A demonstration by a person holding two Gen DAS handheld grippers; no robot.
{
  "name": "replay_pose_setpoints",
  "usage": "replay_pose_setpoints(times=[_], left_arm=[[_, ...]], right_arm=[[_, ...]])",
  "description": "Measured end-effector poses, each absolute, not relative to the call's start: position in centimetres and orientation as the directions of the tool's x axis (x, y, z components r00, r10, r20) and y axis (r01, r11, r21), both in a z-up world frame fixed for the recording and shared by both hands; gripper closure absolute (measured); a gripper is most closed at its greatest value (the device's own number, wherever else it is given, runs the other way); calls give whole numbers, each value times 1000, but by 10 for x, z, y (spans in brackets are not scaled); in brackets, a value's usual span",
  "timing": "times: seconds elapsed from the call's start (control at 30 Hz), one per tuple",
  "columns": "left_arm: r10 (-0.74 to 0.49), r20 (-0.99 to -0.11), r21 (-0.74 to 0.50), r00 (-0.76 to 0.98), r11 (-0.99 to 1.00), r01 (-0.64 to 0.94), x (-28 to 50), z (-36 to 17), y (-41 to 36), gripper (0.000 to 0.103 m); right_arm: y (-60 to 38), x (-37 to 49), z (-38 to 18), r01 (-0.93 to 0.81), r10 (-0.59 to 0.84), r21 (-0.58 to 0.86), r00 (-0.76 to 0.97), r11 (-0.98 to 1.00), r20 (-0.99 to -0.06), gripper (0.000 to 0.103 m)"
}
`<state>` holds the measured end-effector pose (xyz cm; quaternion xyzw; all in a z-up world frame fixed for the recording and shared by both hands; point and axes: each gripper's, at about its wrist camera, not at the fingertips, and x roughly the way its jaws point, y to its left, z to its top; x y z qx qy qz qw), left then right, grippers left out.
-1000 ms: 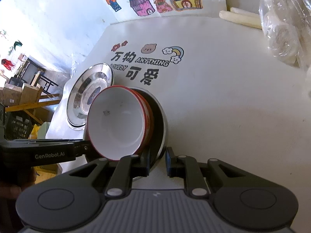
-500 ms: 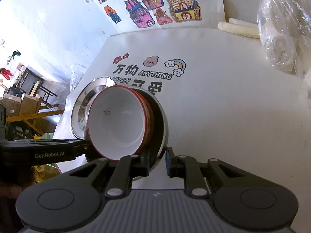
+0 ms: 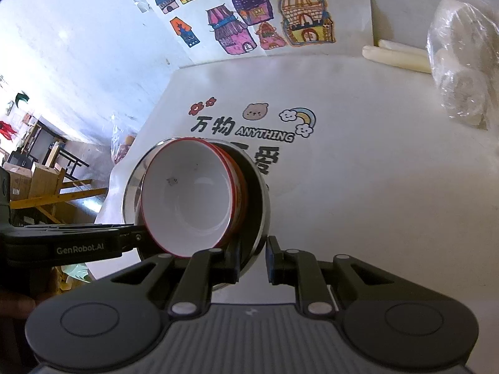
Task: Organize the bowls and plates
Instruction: 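Carry the nested bowls with both grippers over the steel plate stack and lower them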
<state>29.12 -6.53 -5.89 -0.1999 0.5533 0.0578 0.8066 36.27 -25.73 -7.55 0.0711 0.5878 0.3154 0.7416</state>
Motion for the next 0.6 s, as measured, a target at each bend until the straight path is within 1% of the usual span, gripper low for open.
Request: replay_pose_setpoints(times=[0.6], left_arm=[[-141,-911,-265,388,920,-288,294,-56,-1,88]], right_arm=[[-199,363,-69,-361,550,476,136,802,-824,85]])
